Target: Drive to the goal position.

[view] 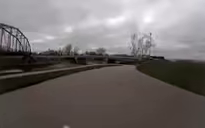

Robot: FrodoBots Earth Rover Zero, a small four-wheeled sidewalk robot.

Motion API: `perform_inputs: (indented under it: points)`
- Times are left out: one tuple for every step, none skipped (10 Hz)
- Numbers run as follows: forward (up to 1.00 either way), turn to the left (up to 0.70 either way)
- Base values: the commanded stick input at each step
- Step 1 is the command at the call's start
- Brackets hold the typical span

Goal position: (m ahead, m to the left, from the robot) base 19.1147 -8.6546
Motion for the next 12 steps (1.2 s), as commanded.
perform_inputs:
  points:
    - [1.00, 0.00]
    - [1.00, 0.00]
    - [1.00, 0.00]
    - [1.00, 0.00]
    - [1.00, -0.02]
    - [1.00, -0.40]
    - [1.00, -0.40]
    - [1.00, -0.40]
    - [1.00, -0.40]
    - [1.00, -0.18]
    - [1.00, 0.00]
    - [1.00, 0.00]
